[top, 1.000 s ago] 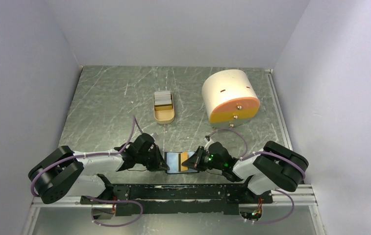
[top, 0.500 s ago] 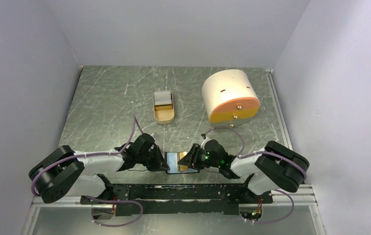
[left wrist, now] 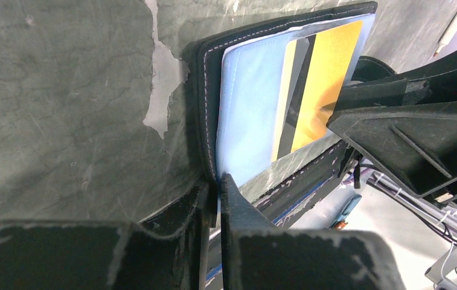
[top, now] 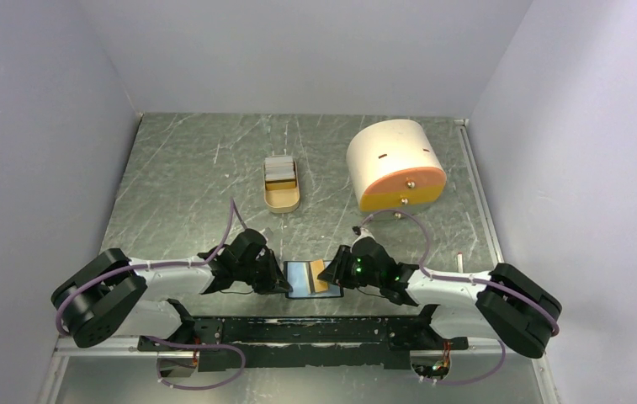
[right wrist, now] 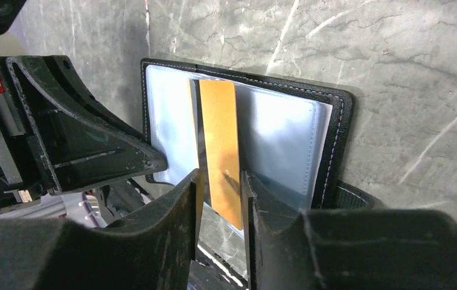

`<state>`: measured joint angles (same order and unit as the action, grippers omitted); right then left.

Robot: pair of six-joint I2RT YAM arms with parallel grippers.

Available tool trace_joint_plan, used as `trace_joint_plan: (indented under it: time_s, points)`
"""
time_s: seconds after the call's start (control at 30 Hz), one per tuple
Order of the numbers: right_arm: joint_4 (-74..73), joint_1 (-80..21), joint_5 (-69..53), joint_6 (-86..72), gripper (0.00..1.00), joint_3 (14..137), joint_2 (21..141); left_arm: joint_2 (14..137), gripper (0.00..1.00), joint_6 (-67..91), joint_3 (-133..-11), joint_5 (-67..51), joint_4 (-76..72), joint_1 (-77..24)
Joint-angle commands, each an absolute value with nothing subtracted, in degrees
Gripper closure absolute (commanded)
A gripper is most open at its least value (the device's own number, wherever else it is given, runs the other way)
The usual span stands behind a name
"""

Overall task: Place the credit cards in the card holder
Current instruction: Insert the credit card into the card holder.

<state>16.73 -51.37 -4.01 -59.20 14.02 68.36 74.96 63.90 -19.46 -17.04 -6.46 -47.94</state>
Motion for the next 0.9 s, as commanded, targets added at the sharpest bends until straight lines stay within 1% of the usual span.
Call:
trace_joint_plan:
  time_s: [0.0, 0.2, 0.43, 0.5, 0.6, 0.67, 0.77, 0.87]
  points:
    - [10.6, -51.4, -1.4, -57.1, 0.69, 14.2, 68.2, 75.7, 0.87, 63.5, -20.5, -16.7, -6.0, -48.5]
    - [14.8, -51.8, -3.8, -58.2, 0.76, 14.3, 70.3, 75.7, 0.87, 63.6, -20.9, -16.5, -5.6, -48.8]
    - [18.6, -54.4, -5.2, -59.3, 0.77, 16.5, 75.4, 76.2, 0.86, 63.3, -21.4, -16.8, -6.4, -49.3]
    - [17.0, -54.5, -4.7, -58.6, 0.75, 17.2, 76.0, 76.5, 0.84, 63.1, -21.4, -17.1, -7.2, -49.5]
    - [13.5, -54.4, -2.5, -57.8, 0.66, 17.0, 73.9, 76.0, 0.8, 63.1, -21.4, -17.3, -7.9, -50.0]
    - [10.1, -54.4, -0.4, -57.2, 0.62, 17.0, 71.4, 74.8, 0.77, 63.1, -21.2, -17.1, -8.1, -50.0]
    - [6.9, -54.4, 1.5, -56.6, 0.59, 17.4, 67.9, 73.6, 0.74, 63.2, -20.4, -17.1, -9.7, -50.0]
    - [6.1, -54.3, 2.7, -56.3, 0.58, 17.8, 66.0, 73.4, 0.73, 63.8, -19.0, -18.1, -13.4, -50.0]
